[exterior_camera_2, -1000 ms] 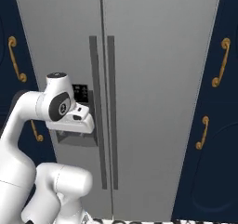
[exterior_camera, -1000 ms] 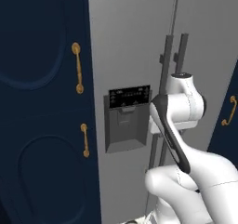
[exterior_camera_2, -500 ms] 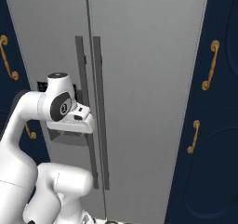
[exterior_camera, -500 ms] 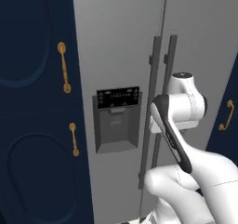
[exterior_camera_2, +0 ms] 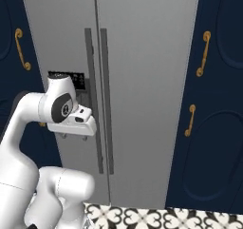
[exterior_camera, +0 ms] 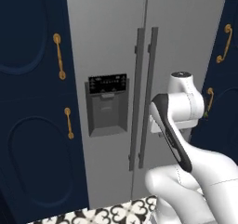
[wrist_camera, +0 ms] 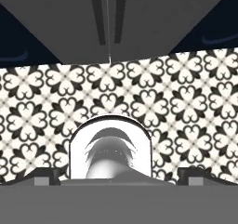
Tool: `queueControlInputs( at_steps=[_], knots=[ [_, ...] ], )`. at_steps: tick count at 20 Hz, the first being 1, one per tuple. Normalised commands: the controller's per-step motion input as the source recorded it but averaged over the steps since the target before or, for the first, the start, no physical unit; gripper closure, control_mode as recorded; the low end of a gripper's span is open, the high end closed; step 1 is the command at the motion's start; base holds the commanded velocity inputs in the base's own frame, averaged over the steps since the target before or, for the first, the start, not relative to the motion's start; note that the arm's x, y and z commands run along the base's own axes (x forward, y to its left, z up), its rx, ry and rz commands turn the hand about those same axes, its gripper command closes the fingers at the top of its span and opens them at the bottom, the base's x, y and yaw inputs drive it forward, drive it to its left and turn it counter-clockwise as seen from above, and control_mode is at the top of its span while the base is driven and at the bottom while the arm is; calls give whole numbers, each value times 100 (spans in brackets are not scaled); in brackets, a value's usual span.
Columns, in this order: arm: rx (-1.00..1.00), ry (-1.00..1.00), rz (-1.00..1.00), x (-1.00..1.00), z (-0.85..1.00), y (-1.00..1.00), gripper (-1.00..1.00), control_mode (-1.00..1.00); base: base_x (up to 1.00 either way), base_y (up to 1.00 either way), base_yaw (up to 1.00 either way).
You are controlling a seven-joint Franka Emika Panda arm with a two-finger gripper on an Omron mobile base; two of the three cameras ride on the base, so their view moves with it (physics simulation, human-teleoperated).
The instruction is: Grab a lemon wedge from the fridge and one ice cube from the ice bowl, and put them in the glass of lemonade.
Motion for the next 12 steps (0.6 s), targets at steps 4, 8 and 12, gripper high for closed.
queueControlInputs(
  at_steps=[4,8,12],
  knots=[
    [0,0,0,0,0,0,-100,100,-15,0,-1],
    [0,0,0,0,0,0,-100,100,-1,-5,0],
    [0,0,0,0,0,0,-100,100,0,-3,-1]
  ],
)
